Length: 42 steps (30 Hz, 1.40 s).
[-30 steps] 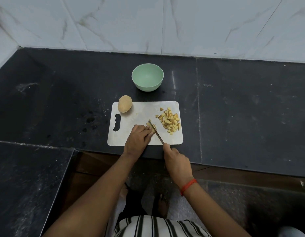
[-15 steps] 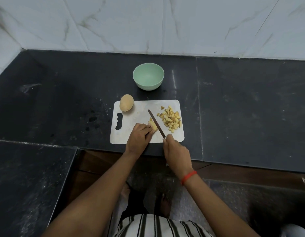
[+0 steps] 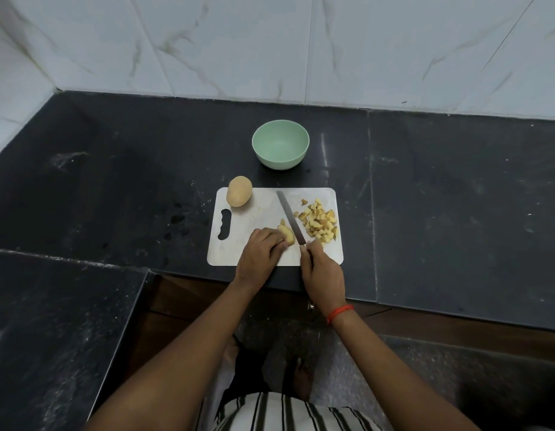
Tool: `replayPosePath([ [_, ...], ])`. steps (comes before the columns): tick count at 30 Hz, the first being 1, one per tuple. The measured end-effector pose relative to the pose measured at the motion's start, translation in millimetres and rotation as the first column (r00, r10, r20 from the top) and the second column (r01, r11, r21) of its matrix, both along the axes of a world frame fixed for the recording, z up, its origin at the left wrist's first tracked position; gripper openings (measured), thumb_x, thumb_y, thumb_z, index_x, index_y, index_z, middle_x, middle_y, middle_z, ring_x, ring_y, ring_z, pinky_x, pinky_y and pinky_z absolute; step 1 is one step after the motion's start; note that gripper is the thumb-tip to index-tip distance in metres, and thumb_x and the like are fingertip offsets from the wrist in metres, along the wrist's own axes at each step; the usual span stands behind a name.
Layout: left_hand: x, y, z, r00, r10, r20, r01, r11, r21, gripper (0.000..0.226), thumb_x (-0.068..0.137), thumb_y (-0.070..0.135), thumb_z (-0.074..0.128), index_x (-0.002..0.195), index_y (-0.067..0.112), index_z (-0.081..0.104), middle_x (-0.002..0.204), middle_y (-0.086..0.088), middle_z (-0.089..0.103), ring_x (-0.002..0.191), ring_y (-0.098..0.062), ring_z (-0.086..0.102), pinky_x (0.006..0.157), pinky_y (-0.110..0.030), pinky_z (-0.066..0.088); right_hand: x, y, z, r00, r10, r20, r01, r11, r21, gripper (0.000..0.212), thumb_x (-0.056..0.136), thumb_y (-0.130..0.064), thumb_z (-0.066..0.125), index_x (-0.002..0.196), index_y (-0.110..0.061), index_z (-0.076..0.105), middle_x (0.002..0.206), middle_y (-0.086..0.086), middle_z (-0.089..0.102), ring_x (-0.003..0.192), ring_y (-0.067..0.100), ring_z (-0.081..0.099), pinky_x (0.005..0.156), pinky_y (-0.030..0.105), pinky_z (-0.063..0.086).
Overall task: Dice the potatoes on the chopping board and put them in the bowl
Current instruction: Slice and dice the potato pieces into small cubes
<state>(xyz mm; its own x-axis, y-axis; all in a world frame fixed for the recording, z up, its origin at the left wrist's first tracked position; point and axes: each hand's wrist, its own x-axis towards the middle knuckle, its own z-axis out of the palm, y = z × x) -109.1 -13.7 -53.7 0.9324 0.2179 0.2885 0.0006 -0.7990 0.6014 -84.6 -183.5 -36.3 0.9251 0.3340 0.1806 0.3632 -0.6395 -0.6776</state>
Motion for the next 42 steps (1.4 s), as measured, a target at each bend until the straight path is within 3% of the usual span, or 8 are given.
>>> replayPosePath([
  [3,6.1,8.6,10.1,0.999,-0.004,-0.043,0.001,0.996,-0.086,0.032,0.093,0.01,0.069,0.124,0.013,0.068,0.133,-0.005,0.059,0.119,-0.022,0.055,0.097,-0.034,0.051,-0.2,-7.2,-0.3,0.999,-0.033,-0.021,0.036,0.98,0.197,0.014,0.105,-0.028,0.049,0.092,-0.025,0.044,0.067,-0.002,0.058,0.053,0.011,0.055,0.044,0.032,0.041],
  [7,36.6,25.1,29.0,0.939,-0.197,-0.284,0.249,0.955,0.161,0.053,0.088,-0.004,0.065,0.135,0.022,0.064,0.145,-0.005,0.051,0.123,-0.029,0.05,0.093,-0.041,0.053,0.8,-6.9,-3.6,0.999,-0.036,-0.021,0.041,0.969,0.244,0.012,0.105,-0.025,0.052,0.095,-0.022,0.047,0.066,-0.004,0.056,0.055,0.012,0.055,0.045,0.032,0.042],
  [10,51.9,34.3,35.0,0.859,-0.283,-0.426,0.41,0.879,0.244,0.052,0.09,-0.004,0.06,0.13,0.029,0.067,0.139,0.002,0.052,0.117,-0.024,0.047,0.085,-0.042,0.053,1.2,-8.0,-3.7,0.999,-0.034,-0.036,0.042,0.963,0.266,0.012,0.104,-0.026,0.052,0.095,-0.018,0.05,0.066,-0.003,0.056,0.056,0.014,0.055,0.046,0.035,0.042],
  [13,54.5,36.6,40.1,0.862,-0.274,-0.426,0.435,0.831,0.347,0.039,0.093,0.007,0.064,0.124,0.029,0.068,0.135,0.002,0.05,0.115,-0.022,0.046,0.071,-0.039,0.053,2.1,-8.4,-2.1,0.997,-0.048,-0.054,0.061,0.957,0.282,0.014,0.104,-0.025,0.053,0.093,-0.017,0.049,0.063,-0.006,0.053,0.057,0.015,0.054,0.047,0.031,0.038],
  [19,41.1,30.8,37.3,0.91,-0.171,-0.377,0.321,0.867,0.381,0.031,0.098,0.035,0.061,0.126,0.022,0.065,0.135,0.0,0.047,0.118,-0.02,0.046,0.081,-0.037,0.054,2.8,-7.3,-1.1,0.996,-0.05,-0.076,0.069,0.958,0.279,0.014,0.104,-0.026,0.053,0.093,-0.022,0.046,0.063,-0.009,0.052,0.059,0.012,0.055,0.046,0.021,0.035],
  [24,26.8,14.3,26.7,0.956,0.107,-0.275,-0.033,0.964,0.262,0.029,0.095,0.038,0.065,0.115,0.017,0.068,0.123,-0.004,0.052,0.107,-0.022,0.049,0.081,-0.039,0.053,3.2,-6.7,-3.3,0.996,-0.056,-0.064,0.071,0.963,0.261,0.012,0.104,-0.028,0.052,0.094,-0.022,0.048,0.064,-0.005,0.056,0.055,0.013,0.055,0.046,0.035,0.042],
  [29,16.8,-11.3,16.3,0.925,0.327,-0.194,-0.313,0.944,0.101,0.024,0.093,0.034,0.067,0.107,0.015,0.067,0.111,-0.003,0.058,0.099,-0.022,0.053,0.081,-0.041,0.051,0.9,-4.5,-7.4,0.998,-0.068,0.011,0.066,0.989,0.13,0.015,0.105,-0.031,0.05,0.092,-0.023,0.046,0.064,-0.002,0.058,0.051,0.014,0.055,0.042,0.035,0.044],
  [42,13.8,3.9,5.1,0.953,0.25,-0.171,-0.264,0.962,-0.065,0.04,0.089,0.051,0.072,0.109,0.017,0.065,0.104,0.002,0.06,0.093,-0.014,0.053,0.079,-0.03,0.046,2.4,6.6,1.7,0.999,-0.031,0.024,0.035,0.98,-0.195,0.02,0.106,-0.036,0.04,0.094,-0.02,0.043,0.068,-0.001,0.059,0.057,0.025,0.061,0.048,0.03,0.041],
])
